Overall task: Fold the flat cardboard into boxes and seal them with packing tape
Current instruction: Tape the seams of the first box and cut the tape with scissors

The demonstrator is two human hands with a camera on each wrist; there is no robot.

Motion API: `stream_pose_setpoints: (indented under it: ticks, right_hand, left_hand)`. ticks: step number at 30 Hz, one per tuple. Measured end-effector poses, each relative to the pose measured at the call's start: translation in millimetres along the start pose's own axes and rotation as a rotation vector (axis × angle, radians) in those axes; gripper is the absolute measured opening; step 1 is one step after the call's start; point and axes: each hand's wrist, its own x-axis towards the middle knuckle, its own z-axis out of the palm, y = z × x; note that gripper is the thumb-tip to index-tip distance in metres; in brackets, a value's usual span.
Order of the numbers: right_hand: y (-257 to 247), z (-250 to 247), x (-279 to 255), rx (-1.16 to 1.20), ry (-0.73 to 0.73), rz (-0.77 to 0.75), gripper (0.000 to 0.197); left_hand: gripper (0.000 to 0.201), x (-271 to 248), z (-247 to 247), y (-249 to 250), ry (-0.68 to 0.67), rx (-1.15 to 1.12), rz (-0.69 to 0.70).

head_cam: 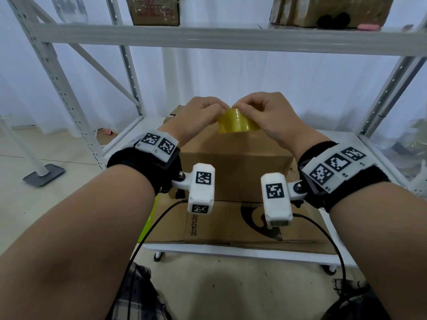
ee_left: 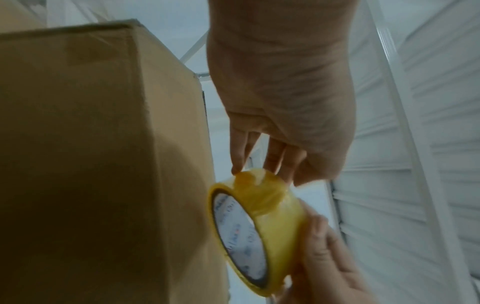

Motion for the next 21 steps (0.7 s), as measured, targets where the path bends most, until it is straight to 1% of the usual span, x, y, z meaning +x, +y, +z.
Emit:
stream_pose_setpoints:
  ticks: [2, 4, 7, 9, 11, 13, 17, 21]
  right_hand:
    - [2.5, -3.4, -0.6, 0.024, 0.004, 0.014, 0.011]
    - [1.6, -2.7, -1.5, 0.036, 0.005, 0.015, 0.010]
    - [0.3, -0.3, -1.5, 0.031, 0.077, 0.026, 0.006]
    - [1.4, -0.7, -0.8, 0.008, 0.147, 0.057, 0.017]
    - [1.7, -1.3, -0.5, 0.048, 0.191, 0.099, 0.026]
    - [0.1, -1.9, -2.6, 0.146, 0.209, 0.134, 0.032]
    - [1.5, -3.2, -4.1, 0.082, 0.266, 0.111, 0.034]
    - [-3.0, 2.3, -0.7, 0.077, 0.249, 0.084, 0.035]
  left_hand:
    - [0.019, 1.6, 0.3, 2.6, -0.015, 0.059, 0.017]
    - [0.019, 2.8, 0.2, 1.3, -0.001, 0.110, 0.027]
    - [0.014, 3.6, -0.7, 1.4, 0.054, 0.094, 0.052]
    - [0.012, 4.0, -0.6, 5.6, 0.071, 0.054, 0.077]
    - [0.011, 2.8, 0.7, 10.2, 0.062, 0.012, 0.096]
    - [0.013, 3.3, 1.5, 11.4, 0.059, 0.015, 0.105]
    - [0.017, 5.1, 3.0, 7.5, 0.076, 0.065, 0.090]
    - [0.031, 3.4, 4.0, 5.0, 0.141, 0.000, 0.036]
